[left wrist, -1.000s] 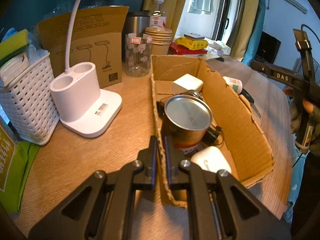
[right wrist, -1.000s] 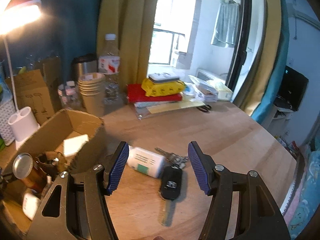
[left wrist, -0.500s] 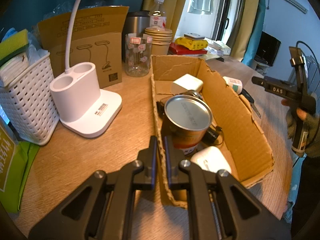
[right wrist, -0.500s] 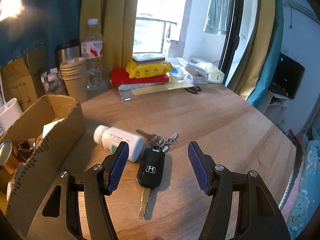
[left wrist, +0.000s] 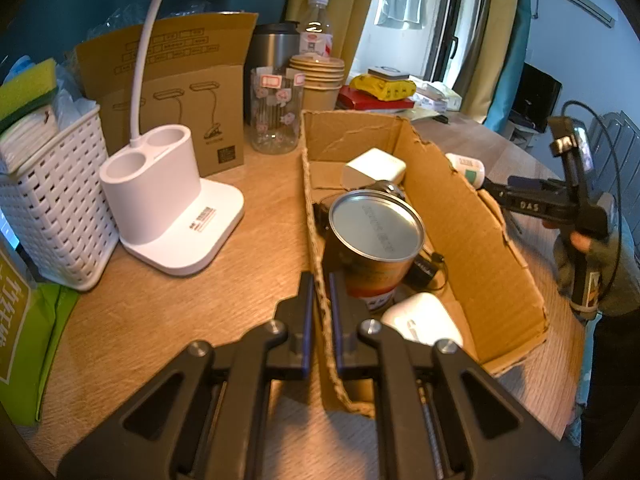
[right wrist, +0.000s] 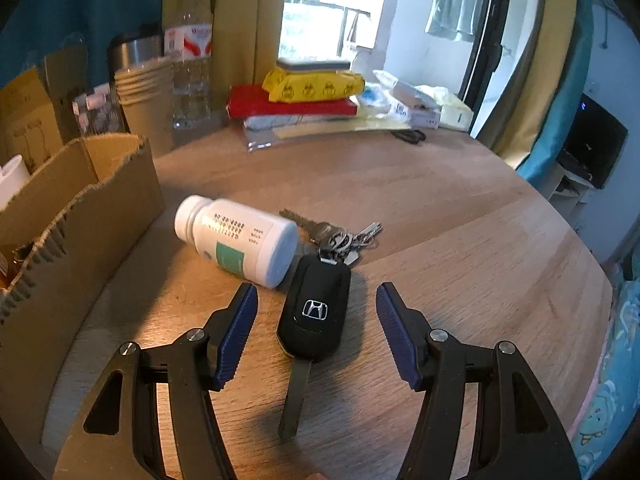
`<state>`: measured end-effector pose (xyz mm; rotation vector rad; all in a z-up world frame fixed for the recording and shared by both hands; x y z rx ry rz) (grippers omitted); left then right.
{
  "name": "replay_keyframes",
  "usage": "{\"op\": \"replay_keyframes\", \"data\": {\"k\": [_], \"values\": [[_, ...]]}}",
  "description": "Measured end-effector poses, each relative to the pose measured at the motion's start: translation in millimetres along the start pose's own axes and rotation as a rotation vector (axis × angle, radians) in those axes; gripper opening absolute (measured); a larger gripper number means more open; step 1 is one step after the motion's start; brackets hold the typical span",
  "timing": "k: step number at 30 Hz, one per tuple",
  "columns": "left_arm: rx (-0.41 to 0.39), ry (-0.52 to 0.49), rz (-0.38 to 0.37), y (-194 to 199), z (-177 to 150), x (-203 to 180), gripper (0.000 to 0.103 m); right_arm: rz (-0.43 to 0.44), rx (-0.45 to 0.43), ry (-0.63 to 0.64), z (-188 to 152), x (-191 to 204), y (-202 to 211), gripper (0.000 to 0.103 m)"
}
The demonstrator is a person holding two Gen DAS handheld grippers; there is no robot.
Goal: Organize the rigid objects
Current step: 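Close the right gripper on the black car key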
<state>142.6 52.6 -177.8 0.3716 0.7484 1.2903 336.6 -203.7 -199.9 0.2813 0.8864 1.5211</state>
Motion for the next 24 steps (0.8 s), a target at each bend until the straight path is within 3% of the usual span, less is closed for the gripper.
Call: {"op": "replay_keyframes", "data": {"k": [16,24], "values": [[0.000,0.000,0.000,0.3,-0.4,0.0,0.009,0.016,0.079,-0.010,3.4,-2.7,-19.5,0.064],[-0.001,0.000,0.000,0.3,-0.4,0.0,0.009,0.031,0.077,-0.018,5.5,-3.0,-20.0,0.041]]}}
Point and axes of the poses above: each gripper's, at about its wrist camera, not at the fingertips, and y roughly against the way its jaws point, x to its left, z to its top, the point moved 4 cm from there along -y, roughly the way its jaws point, and after that the axes turned 14 degrees about -z, right-handed, at the moved point
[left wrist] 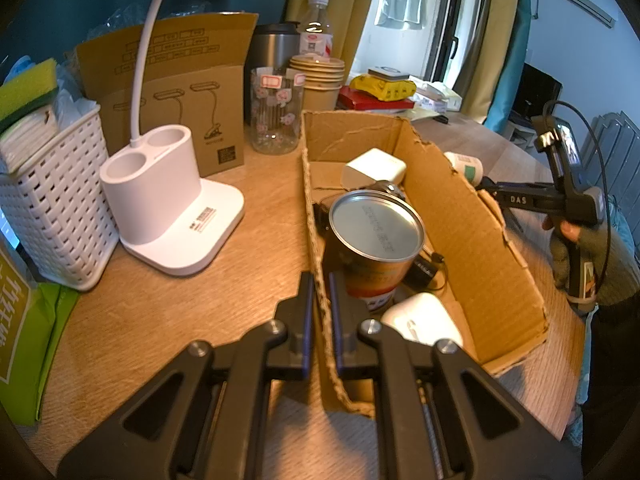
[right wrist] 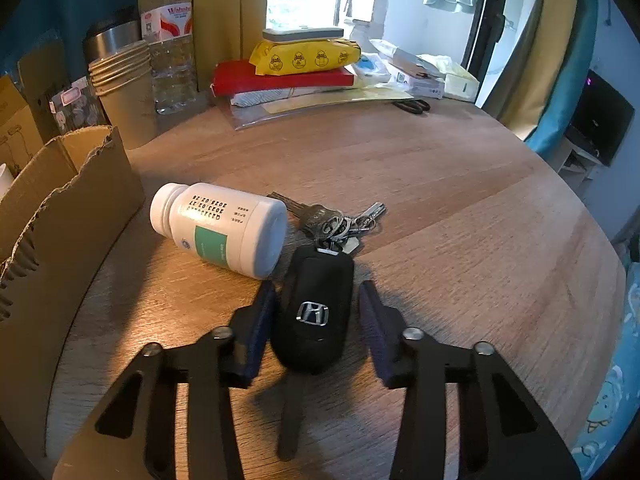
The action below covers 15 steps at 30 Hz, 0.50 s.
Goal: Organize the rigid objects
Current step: 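Close the right gripper on the black car key, then carry the car key with the right gripper and release it into the box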
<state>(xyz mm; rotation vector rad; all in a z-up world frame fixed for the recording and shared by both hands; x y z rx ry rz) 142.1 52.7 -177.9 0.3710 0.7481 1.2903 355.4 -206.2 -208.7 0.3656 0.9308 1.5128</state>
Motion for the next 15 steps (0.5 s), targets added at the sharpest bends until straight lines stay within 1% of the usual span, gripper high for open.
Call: {"op": "replay_keyframes", "data": {"k": [5,15], "values": [[0.000,0.000,0.000,0.1,-0.2,-0.1,0.009,0.004,-0.014,-0.016,0.1,-2.2,3.5,0.040],[-0.001,0.000,0.000,0.2,-0.2,0.0,0.009,0.017,-0.060,-0.112,-0.5,-17.8,16.7,0.039]]}}
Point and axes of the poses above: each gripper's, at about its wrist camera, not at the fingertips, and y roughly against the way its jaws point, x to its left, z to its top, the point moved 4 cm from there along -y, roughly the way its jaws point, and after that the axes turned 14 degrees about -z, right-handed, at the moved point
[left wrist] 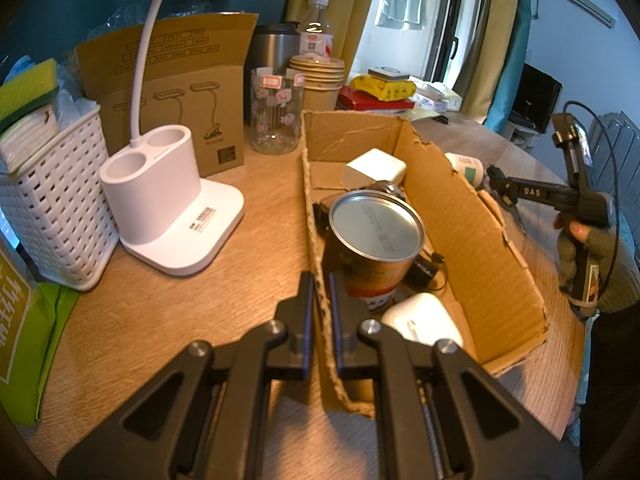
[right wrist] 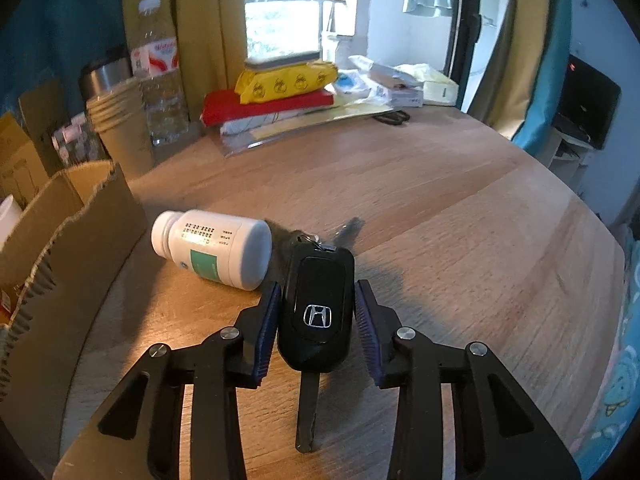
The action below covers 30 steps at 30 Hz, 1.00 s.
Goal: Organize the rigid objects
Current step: 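Carry the car key with the right gripper and release it into the box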
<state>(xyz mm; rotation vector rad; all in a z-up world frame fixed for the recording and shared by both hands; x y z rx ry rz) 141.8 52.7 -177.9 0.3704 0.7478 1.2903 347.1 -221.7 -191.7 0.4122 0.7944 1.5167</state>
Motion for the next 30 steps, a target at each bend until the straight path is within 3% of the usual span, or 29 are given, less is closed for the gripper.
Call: {"op": "replay_keyframes", "data": {"k": [30], "values": [[-0.001,0.002,-0.001,0.0,0.4,0.0,0.009,0.012,-0.204,0.025,23.9,18.3,92.0,0.038]]}}
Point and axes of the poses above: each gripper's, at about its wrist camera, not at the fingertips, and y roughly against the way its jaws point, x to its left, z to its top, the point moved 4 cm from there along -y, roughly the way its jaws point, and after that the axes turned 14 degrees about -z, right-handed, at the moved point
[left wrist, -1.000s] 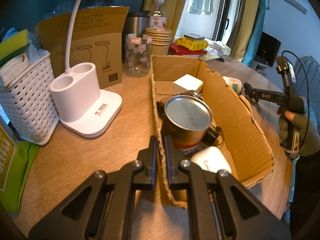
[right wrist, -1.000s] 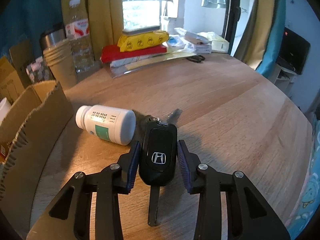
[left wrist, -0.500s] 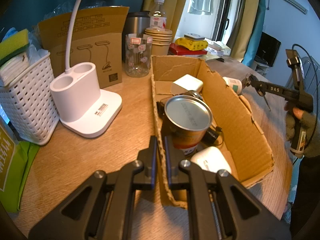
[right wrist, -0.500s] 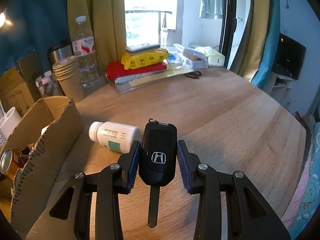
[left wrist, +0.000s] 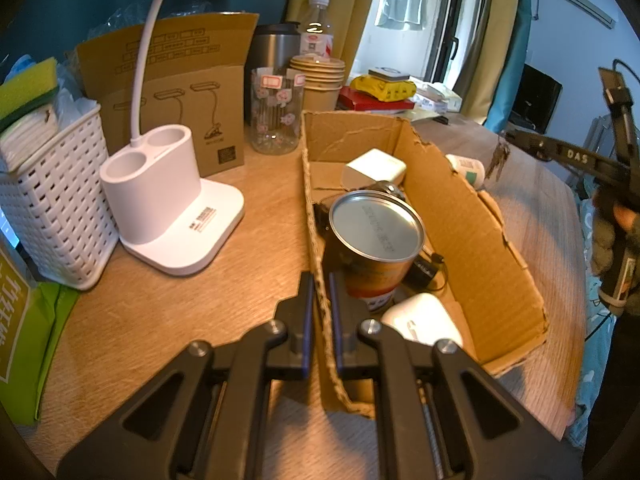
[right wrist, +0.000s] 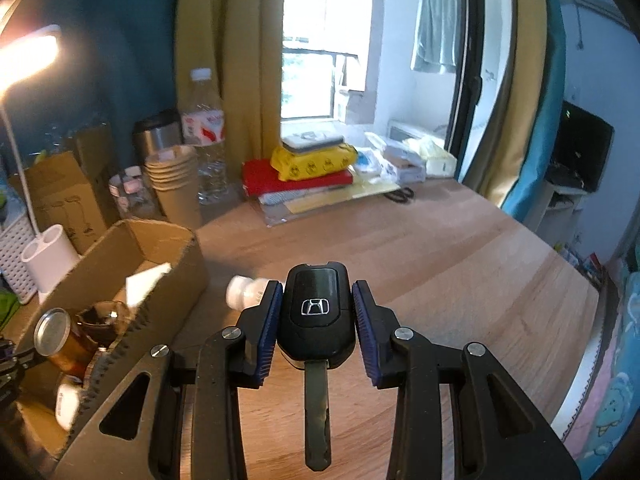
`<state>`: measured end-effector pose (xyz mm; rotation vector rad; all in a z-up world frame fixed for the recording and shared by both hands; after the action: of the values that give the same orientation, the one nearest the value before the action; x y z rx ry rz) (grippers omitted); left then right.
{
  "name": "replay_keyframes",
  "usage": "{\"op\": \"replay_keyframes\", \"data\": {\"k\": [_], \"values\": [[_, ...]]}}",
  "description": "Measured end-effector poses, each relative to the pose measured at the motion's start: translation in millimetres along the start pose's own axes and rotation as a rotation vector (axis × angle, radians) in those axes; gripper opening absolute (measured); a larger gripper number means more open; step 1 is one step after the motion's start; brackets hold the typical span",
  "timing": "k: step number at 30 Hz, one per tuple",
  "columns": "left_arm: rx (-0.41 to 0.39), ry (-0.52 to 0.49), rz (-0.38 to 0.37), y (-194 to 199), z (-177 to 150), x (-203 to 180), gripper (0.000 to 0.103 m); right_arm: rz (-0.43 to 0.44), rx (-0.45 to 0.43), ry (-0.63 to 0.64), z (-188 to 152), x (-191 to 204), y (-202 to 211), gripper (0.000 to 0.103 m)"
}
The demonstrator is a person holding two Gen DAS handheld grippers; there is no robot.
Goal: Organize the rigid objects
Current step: 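Carry the car key with the right gripper and release it into the box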
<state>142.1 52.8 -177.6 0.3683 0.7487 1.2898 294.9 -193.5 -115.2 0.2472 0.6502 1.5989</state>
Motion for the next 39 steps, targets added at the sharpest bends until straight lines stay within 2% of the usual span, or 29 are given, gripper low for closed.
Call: {"op": "replay_keyframes", "data": {"k": [19,39], "values": [[-0.001,-0.002,0.001,0.1,0.7,-0.4,0.009,0.112,-0.102,0.078,17.7,58.4,53.2,0.038],[-0.002,-0.003,0.001,0.3,0.5,-0.4,0.009,0.232,-0.117,0.127,12.1,121.2,73.4,0.038]]}}
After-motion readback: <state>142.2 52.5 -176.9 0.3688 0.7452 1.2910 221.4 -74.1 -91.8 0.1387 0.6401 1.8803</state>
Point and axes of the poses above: each gripper's, at about its wrist camera, not at the fingertips, and y roughly against the way its jaws point, x to its left, z to its top, the point moved 4 cm from there along -y, roughly the way its jaws point, and after that the axes turned 14 degrees about -z, right-handed, at the moved point
